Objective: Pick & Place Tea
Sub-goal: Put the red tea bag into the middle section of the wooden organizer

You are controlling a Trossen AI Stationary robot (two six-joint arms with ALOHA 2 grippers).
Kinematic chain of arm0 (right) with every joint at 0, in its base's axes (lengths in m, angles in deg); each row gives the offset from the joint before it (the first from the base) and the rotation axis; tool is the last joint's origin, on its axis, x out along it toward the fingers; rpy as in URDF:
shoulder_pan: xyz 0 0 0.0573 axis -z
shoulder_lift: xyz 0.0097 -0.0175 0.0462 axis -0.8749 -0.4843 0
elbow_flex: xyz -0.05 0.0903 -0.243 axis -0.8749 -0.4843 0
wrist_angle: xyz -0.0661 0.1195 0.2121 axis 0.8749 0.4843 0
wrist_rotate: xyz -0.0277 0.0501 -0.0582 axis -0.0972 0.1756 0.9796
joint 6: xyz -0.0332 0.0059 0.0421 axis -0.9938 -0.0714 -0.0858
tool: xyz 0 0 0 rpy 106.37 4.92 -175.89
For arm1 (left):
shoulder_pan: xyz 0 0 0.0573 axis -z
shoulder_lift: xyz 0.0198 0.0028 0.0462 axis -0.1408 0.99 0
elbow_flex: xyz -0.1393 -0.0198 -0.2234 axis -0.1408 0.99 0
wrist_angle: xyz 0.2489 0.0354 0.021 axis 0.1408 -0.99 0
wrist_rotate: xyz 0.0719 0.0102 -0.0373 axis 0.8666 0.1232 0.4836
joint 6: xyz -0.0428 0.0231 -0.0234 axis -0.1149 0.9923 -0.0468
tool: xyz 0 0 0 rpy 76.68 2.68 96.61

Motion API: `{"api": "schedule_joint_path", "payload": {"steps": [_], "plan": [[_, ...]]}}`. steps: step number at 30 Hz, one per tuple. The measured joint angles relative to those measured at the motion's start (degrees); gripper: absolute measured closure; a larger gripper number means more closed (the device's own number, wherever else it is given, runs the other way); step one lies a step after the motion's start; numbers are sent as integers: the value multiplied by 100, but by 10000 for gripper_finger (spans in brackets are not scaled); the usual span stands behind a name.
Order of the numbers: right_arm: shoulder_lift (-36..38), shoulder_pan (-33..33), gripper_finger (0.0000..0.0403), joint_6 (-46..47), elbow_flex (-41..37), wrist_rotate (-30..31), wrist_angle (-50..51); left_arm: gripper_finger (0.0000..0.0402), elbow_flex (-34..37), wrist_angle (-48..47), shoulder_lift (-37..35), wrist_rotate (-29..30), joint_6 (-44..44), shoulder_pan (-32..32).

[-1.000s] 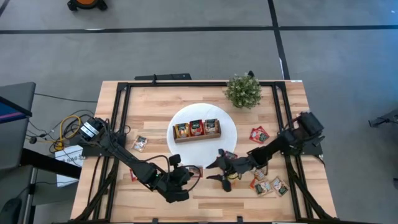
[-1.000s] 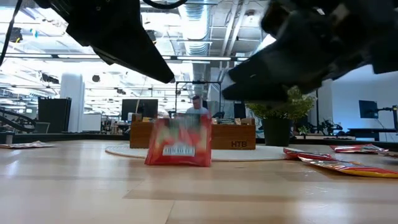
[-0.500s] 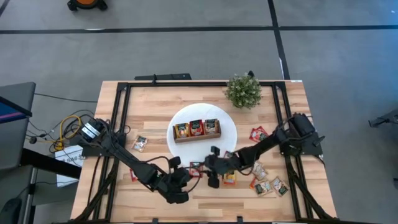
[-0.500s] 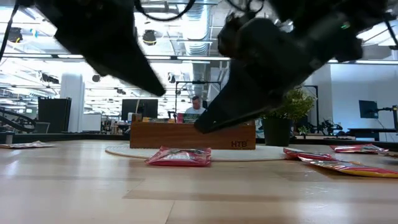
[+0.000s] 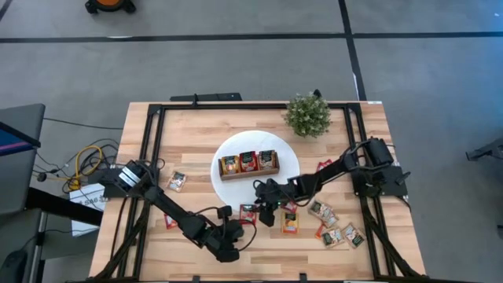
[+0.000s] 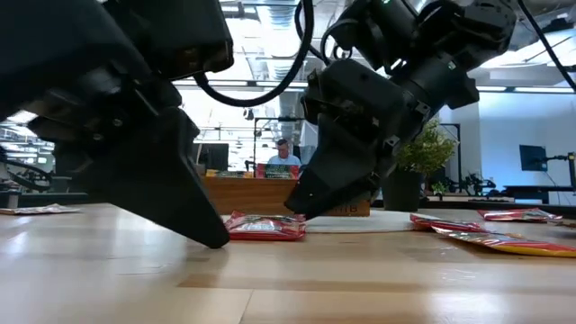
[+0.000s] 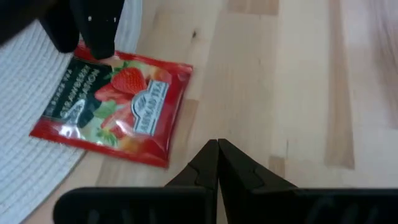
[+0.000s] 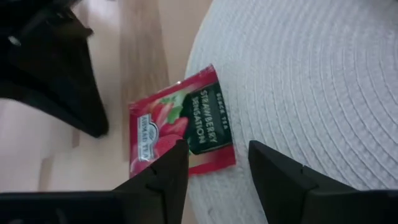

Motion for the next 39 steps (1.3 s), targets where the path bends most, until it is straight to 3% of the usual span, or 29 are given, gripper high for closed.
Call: {"api": "schedule_joint_path", "payload": {"steps": [6, 15, 22, 26, 35, 39], "plan": [[0, -3, 270, -43, 0, -219, -40, 401, 7, 149, 30, 145, -19, -29], [0, -24, 344, -228, 0, -224, -60, 401, 15, 196, 39, 236, -19, -138], [0, -51, 368, -248, 0, -237, -32, 401, 17, 193, 39, 249, -19, -186], [0, -49, 355, -285, 0, -257, -34, 401, 17, 196, 39, 247, -21, -186], [0, 41, 258, -296, 0, -217, -6, 401, 22, 269, 39, 249, 2, -182], [0, 32, 261, -419, 0, -219, -8, 401, 22, 274, 39, 251, 9, -179]]}}
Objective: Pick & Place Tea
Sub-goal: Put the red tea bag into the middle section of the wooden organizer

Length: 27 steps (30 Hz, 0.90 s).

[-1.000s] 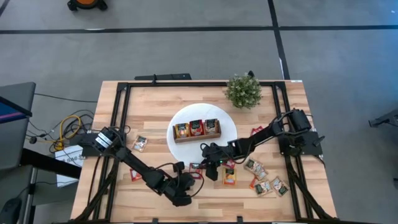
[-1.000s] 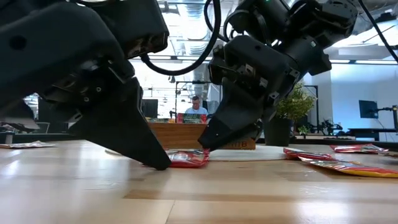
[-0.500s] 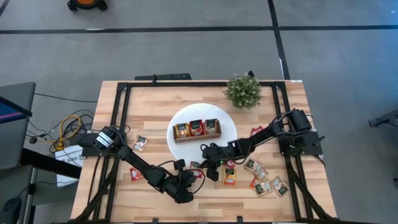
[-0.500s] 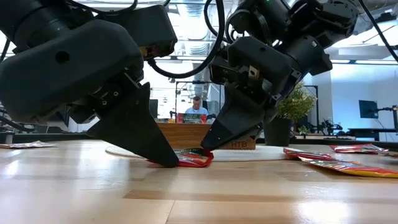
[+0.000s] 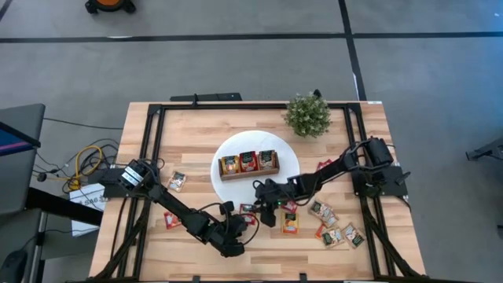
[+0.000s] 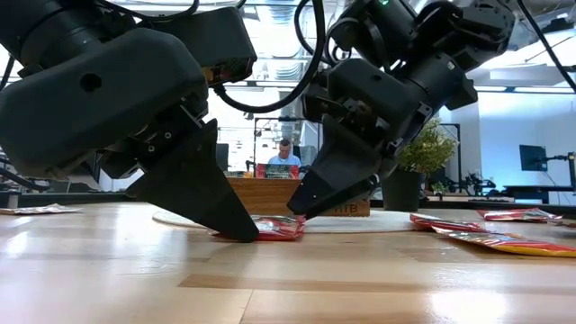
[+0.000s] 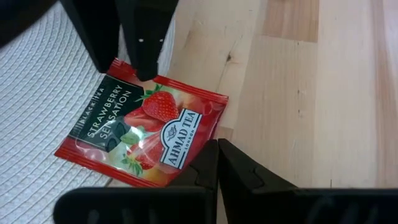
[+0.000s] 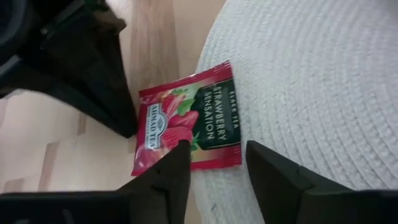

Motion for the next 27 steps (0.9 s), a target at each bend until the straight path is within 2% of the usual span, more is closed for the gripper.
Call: {"api": "schedule_joint_path", "payload": {"steps": [4, 8, 10, 16, 21, 24, 27], "plan": [[0, 0, 312, -40, 0, 0, 0, 401, 0, 18, 3, 48, 3, 0], [0, -30, 382, -372, 0, 11, 36, 401, 7, 9, 13, 411, 2, -13], [0, -59, 396, -535, 0, 17, 22, 401, 7, 16, 13, 591, 0, -11], [45, -158, 401, -699, 0, 601, 76, 401, 7, 15, 4, 804, 20, 23], [299, -133, 401, -753, -4, 994, 612, 401, 2, 29, -31, 714, 124, 115], [597, -9, 392, -563, 0, 1015, 972, 401, 2, 32, -33, 644, 127, 118], [778, 234, 368, -510, 0, 753, 1145, 401, 2, 28, -33, 802, 127, 95]]}}
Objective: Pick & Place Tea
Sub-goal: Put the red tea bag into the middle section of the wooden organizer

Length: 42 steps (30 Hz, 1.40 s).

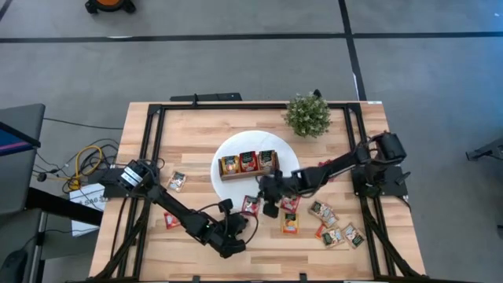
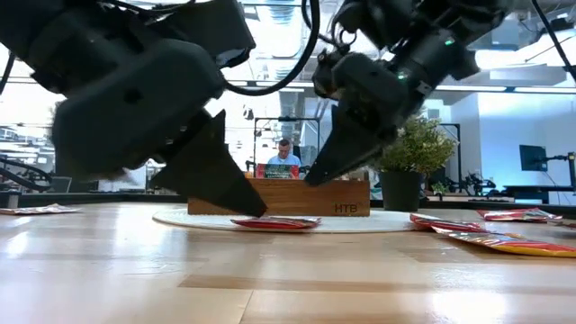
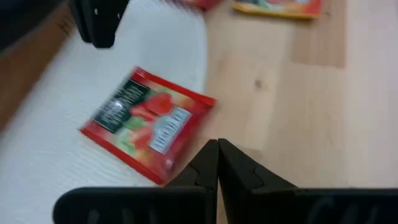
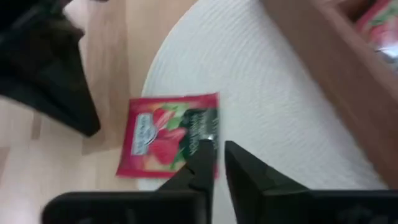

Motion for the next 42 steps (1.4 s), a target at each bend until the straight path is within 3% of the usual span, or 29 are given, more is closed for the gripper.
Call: {"api": "schedule_joint_path", "payload": {"steps": [5, 11, 19, 24, 33, 42], "plan": [[-128, 285, 297, 249, 2, -750, 2, 401, 0, 2, 0, 326, -2, -34], [-288, 376, 228, 399, -2, -928, 20, 402, -7, -34, 205, -2, -174, -216], [-284, 319, 198, 401, -2, -1153, 52, 401, -24, -39, 389, 10, -195, -233], [-286, 322, 211, 358, -2, -1175, -71, 402, -24, -55, 399, -4, -216, -233], [-286, 216, 295, 198, -2, -1300, -755, 402, -17, -70, 411, -53, -260, -238], [-293, 87, 354, -244, -2, -1311, -953, 402, -13, -70, 420, -5, -260, -240]]}}
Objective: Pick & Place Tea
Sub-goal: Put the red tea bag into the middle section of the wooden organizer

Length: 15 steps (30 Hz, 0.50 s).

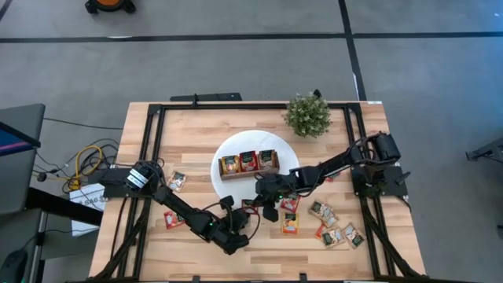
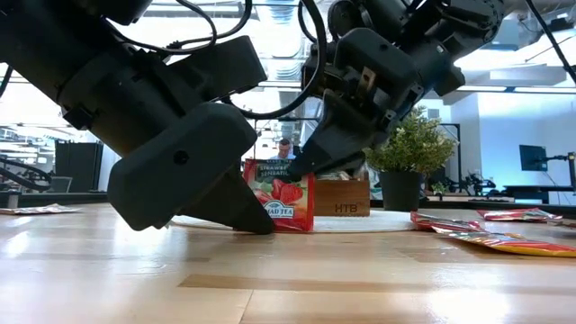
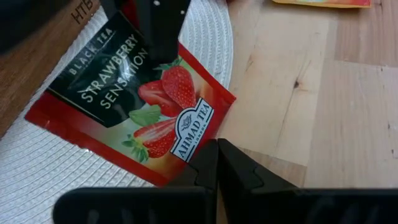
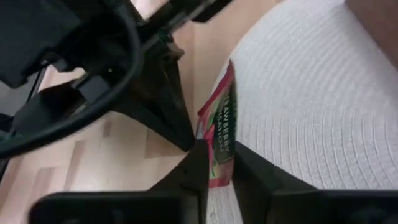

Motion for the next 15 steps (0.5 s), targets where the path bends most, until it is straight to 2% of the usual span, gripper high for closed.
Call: {"api": "schedule_joint_path", "payload": {"steps": [4, 7, 10, 15], "plan": [[0, -59, 396, -318, 0, 342, -98, 402, 2, 39, -6, 107, 3, 3], [0, -109, 397, -422, 0, 799, -61, 401, -40, 16, -43, 128, 160, 42], [140, -98, 401, -651, -6, 1061, 12, 389, -213, -168, -135, -114, 480, 92], [730, 61, 402, -1234, -3, 1766, 412, 343, -624, -1434, -530, -310, 222, 308]]}}
